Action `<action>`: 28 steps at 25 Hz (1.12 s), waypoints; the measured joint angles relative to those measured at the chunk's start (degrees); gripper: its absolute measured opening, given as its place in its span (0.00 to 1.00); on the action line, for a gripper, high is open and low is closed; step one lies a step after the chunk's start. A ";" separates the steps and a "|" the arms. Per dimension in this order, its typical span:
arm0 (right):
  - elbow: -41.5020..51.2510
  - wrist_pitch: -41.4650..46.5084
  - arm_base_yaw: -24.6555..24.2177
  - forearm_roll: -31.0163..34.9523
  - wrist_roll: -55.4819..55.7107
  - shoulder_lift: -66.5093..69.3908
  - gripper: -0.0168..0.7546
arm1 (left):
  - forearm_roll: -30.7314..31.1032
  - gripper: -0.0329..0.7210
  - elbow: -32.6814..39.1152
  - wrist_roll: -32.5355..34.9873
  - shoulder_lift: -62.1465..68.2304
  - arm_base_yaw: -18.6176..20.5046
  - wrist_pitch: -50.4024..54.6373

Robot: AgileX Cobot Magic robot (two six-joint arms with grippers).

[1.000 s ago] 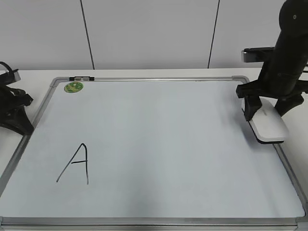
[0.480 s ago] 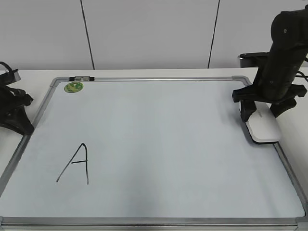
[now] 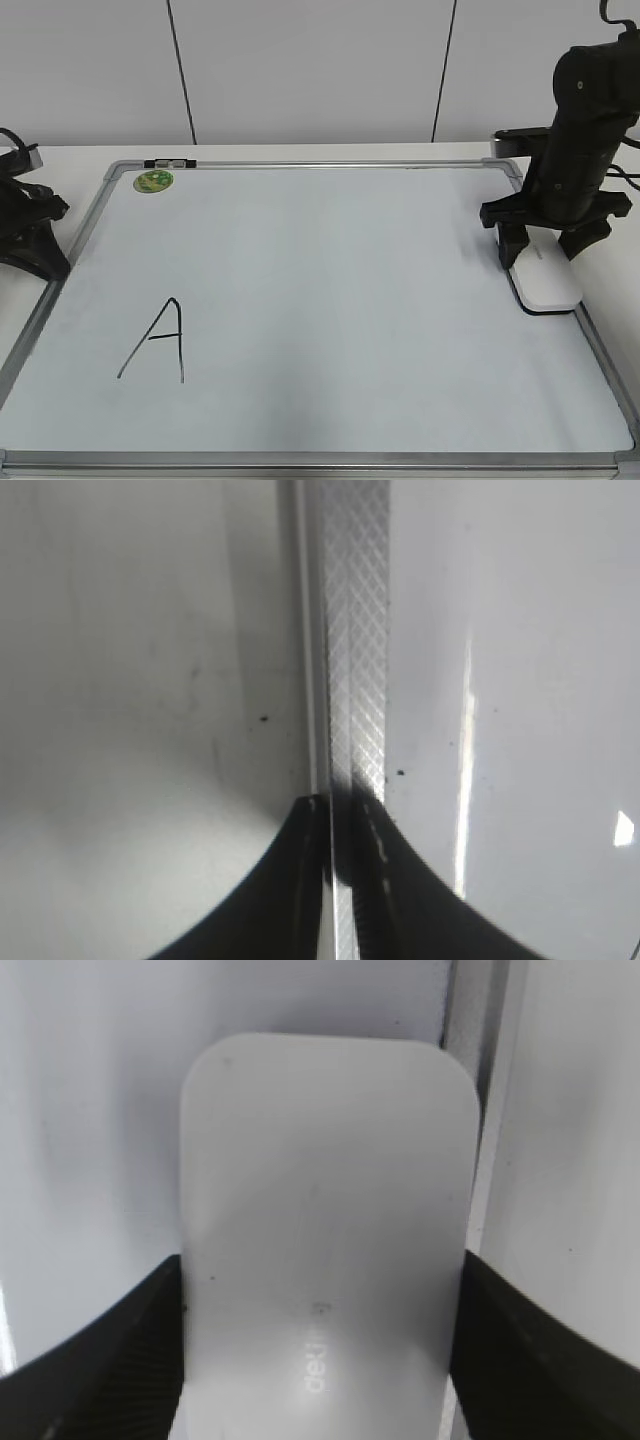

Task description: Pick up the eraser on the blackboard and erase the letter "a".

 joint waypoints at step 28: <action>-12.55 12.58 0.00 -0.73 -4.25 -1.08 0.79 | 0.65 0.75 0.22 0.10 -3.42 0.00 -3.02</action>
